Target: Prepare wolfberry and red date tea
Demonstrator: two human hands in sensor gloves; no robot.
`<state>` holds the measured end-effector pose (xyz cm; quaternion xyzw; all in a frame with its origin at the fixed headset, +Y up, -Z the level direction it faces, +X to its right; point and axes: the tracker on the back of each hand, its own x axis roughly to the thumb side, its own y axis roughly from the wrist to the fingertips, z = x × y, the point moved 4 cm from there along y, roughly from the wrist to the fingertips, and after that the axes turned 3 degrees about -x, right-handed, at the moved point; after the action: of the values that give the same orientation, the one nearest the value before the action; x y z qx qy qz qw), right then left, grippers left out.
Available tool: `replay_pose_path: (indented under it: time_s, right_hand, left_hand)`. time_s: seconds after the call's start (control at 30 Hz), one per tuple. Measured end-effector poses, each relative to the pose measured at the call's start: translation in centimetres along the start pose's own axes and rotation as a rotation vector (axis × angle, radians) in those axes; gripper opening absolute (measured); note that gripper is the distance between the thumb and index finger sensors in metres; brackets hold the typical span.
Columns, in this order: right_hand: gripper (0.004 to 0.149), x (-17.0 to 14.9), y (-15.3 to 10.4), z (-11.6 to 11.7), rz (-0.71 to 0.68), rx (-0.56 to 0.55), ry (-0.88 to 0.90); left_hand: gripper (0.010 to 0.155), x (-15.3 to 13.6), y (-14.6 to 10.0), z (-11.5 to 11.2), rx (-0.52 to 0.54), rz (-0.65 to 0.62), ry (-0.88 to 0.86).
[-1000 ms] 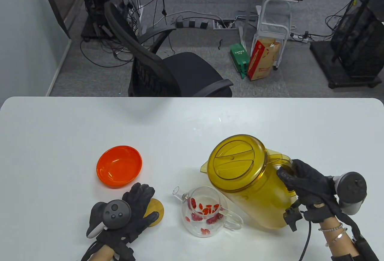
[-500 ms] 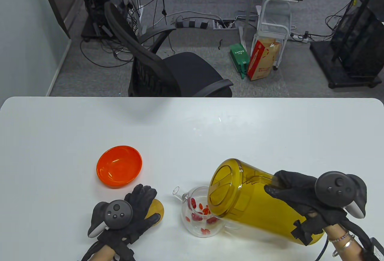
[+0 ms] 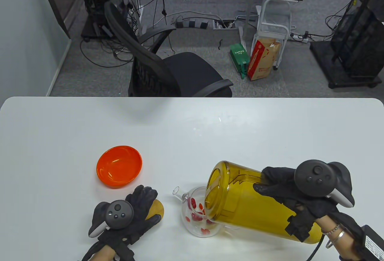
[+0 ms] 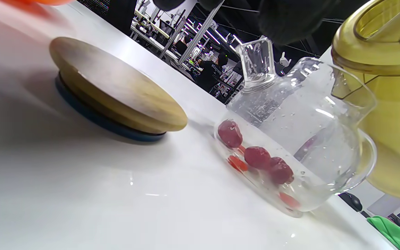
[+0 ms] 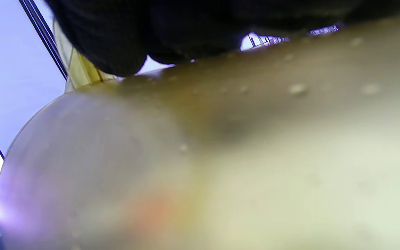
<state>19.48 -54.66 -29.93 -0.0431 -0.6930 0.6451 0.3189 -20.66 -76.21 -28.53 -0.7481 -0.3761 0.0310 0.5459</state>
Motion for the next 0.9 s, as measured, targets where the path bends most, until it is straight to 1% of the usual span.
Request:
replay_pose_path:
  time_s: [0.43,0.9]
  right_hand:
    - [0.039,1.4,0.7,-0.1,0.010,0.030,-0.042]
    - [0.039,1.8,1.3,-0.1,0.011,0.051,-0.062]
  left_hand:
    - [0.076,0.1,0.0,0.0,0.004,-0.010,0.006]
    - [0.076,0.0,0.0,-0.1,0.002,-0.003,0.006]
